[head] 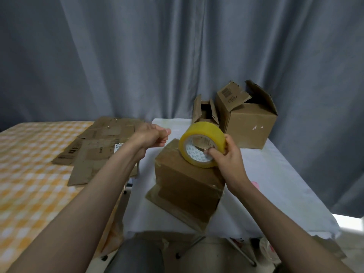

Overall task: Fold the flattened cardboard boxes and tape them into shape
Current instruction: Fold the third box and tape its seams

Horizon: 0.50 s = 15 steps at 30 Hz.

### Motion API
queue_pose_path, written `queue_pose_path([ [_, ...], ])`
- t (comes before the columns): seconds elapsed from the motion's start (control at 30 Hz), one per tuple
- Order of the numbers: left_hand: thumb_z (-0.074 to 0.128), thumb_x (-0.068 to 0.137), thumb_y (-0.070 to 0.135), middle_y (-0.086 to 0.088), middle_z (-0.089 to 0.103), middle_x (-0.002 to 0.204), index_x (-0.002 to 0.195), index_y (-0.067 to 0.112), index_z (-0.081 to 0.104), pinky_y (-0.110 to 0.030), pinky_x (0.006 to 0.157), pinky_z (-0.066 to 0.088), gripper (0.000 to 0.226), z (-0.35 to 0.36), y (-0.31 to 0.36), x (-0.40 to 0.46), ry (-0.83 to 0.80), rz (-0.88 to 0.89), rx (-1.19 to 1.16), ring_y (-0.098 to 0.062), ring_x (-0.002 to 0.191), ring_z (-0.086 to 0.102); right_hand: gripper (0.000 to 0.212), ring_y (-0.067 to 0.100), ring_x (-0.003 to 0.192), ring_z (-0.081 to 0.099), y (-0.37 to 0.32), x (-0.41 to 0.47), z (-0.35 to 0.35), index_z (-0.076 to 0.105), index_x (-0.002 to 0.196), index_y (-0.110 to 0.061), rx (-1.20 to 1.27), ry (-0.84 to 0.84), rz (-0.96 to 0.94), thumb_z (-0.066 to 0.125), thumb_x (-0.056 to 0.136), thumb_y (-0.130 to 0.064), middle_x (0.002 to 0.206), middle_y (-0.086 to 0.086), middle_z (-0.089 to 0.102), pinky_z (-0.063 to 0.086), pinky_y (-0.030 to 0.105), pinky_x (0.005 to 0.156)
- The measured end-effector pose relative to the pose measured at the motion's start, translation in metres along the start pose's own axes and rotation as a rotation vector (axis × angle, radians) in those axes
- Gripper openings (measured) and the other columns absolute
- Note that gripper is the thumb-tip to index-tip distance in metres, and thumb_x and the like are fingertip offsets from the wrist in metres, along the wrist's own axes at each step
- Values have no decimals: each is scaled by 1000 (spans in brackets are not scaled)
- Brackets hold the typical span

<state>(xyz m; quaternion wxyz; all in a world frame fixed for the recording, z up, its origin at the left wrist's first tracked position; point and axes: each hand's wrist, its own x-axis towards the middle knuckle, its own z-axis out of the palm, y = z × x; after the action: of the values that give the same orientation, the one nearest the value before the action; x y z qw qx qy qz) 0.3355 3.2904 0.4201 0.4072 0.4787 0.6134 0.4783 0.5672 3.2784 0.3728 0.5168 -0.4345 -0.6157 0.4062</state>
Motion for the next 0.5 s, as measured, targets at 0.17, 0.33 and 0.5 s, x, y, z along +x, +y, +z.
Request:
queue_pose_path([
  [0.17,66,94,12,-7,58,66,74,4,65,-20,61,57,21,-15,-13,7,-25,-70,-16,-16,64,54,43,5,90,69,-2,-3,2,62,97,-54,43,20,-85,70,84,-14,96,-17,70,59,25,72],
  [0.33,69,91,13,-10,61,70,76,4,66,-23,61,55,18,-25,-23,13,-53,-121,89,-16,62,56,38,5,95,67,2,0,3,57,107,-37,27,-18,-108,76,84,-13,100,-15,67,60,27,76],
  [0.5,72,89,10,-11,63,70,83,0,67,-18,53,54,13,-18,-34,18,-20,-151,76,-16,60,57,37,3,92,68,3,-1,5,58,110,-28,53,-48,-130,79,83,-14,101,-16,68,56,19,73],
])
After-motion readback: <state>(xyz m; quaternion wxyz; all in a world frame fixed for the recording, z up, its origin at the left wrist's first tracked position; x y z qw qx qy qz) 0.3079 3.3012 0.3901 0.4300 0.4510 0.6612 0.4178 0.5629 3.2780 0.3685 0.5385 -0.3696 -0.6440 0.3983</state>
